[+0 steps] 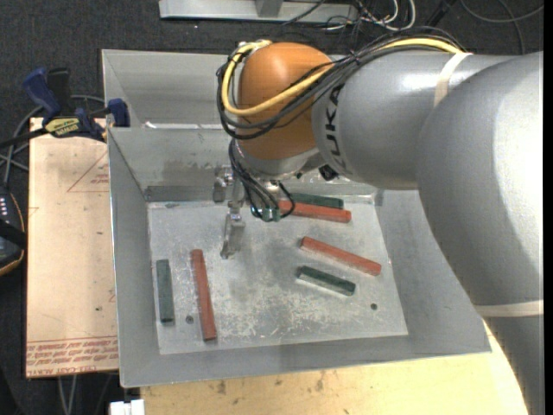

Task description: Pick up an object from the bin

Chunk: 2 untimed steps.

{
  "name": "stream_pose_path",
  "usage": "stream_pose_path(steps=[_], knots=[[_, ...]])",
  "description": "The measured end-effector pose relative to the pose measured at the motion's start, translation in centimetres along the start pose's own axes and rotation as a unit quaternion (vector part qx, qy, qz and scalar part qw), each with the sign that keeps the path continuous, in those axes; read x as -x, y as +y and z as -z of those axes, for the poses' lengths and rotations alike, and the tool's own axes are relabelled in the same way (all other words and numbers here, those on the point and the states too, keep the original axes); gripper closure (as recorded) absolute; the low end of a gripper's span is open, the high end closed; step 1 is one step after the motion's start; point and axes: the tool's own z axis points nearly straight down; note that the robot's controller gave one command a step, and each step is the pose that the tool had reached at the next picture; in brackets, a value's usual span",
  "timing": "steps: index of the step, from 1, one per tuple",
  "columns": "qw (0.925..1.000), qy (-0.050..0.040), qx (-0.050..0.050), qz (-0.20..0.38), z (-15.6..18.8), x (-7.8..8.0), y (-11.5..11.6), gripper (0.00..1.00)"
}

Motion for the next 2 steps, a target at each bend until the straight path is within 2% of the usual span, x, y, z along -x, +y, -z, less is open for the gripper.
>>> stream_pose_path(steps=[1,2], knots=[[0.9867,-0.002,0.0,0.162,-3.6,-3.7,4.7,0.0],[0.9323,-0.0037,-0.001,0.362,-8.1,0.2,0.6,0.0]])
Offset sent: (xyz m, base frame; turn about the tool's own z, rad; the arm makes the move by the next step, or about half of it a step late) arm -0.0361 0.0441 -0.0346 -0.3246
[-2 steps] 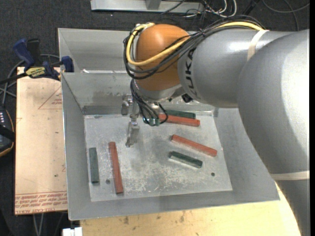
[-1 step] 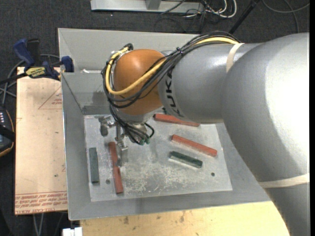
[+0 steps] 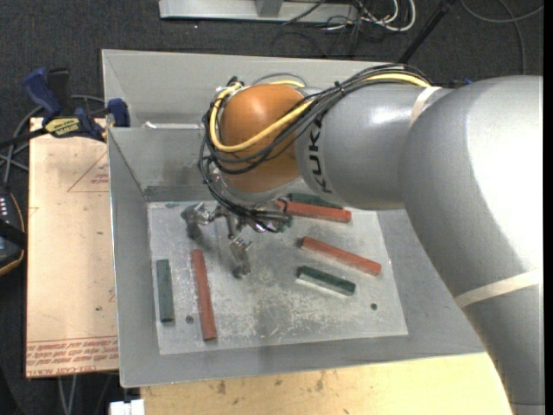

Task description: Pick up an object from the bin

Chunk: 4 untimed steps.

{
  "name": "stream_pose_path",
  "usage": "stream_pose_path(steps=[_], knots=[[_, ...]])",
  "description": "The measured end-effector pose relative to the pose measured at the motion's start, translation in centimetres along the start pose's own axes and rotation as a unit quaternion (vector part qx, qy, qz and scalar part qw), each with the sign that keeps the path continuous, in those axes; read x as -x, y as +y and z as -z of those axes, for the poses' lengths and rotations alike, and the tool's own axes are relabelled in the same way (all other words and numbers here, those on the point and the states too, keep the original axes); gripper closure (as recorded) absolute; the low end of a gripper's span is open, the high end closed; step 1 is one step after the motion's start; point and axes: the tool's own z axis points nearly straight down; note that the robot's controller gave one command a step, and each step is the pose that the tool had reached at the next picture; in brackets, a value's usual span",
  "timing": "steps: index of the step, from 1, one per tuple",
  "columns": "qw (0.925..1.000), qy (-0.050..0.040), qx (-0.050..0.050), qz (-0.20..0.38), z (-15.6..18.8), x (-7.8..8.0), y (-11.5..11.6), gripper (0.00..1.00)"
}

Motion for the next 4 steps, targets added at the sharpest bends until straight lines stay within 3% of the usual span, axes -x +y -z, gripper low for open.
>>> stream_pose_path(steps=[1,2,3,4], knots=[[0.9995,-0.0044,-0.003,0.031,6.9,0.1,-4.9,0.0],[0.9791,0.0003,0.0,0.203,8.1,-5.8,-6.0,0.0],[0.9094,0.0003,0.002,0.416,8.7,-12.7,-1.6,0.0],[0.8976,0.0025,0.005,0.441,6.5,-19.1,1.0,0.0]])
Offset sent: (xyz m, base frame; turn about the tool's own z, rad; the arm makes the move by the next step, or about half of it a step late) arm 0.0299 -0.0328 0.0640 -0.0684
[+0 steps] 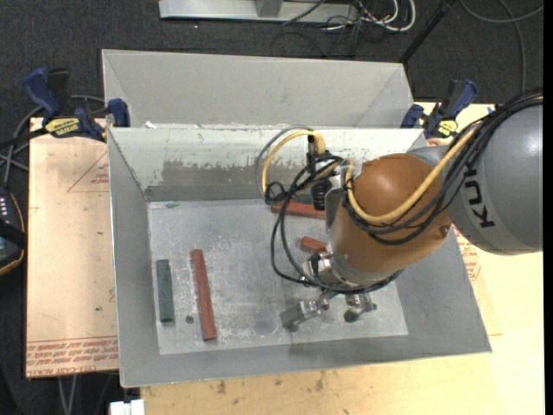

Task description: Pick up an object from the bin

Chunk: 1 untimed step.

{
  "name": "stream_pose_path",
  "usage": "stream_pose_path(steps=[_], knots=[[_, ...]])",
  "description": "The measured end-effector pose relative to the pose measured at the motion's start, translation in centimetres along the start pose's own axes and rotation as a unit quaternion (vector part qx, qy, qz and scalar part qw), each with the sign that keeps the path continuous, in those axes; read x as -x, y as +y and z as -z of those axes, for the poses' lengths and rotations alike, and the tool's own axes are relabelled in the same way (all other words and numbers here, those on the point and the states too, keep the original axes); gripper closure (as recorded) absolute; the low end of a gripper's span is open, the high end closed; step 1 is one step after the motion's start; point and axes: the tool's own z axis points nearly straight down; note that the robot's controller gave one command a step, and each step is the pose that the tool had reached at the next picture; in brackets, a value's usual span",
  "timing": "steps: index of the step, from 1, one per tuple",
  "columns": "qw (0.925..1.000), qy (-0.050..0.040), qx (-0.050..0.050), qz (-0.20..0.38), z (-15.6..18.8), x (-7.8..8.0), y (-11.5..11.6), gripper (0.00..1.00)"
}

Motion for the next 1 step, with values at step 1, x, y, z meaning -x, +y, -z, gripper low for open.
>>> stream_pose_path(steps=[1], knots=[[0.9993,-0.0021,-0.012,0.035,8.3,2.79,-8.71,0.0]])
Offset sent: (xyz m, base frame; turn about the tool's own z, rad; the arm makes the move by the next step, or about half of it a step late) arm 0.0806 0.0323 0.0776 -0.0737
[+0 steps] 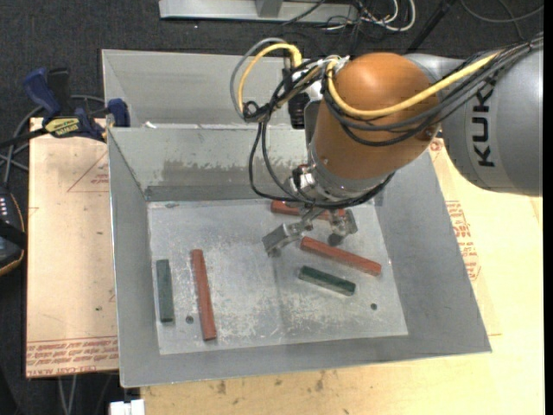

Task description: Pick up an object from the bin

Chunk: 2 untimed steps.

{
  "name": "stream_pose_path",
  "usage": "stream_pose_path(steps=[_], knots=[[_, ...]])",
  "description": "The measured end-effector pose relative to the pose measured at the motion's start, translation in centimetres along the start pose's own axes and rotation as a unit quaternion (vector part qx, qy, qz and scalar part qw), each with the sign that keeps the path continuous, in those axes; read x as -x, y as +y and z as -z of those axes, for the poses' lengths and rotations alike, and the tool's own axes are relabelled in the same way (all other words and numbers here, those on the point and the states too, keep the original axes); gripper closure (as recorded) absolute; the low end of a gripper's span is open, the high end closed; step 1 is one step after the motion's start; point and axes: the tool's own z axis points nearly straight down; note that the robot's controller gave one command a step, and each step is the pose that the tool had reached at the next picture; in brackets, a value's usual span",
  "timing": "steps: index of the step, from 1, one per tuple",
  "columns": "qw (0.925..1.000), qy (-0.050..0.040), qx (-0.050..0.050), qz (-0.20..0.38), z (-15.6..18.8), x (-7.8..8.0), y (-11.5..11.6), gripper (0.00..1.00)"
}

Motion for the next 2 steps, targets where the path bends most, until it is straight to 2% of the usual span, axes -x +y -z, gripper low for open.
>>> stream_pose_path(steps=[1,2], knots=[[0.9922,0.0025,0.01,-0.124,-8.6,-4.2,3.0,0.0],[0.9046,0.0044,0.006,-0.426,-9.3,-8.0,3.5,0.0]])
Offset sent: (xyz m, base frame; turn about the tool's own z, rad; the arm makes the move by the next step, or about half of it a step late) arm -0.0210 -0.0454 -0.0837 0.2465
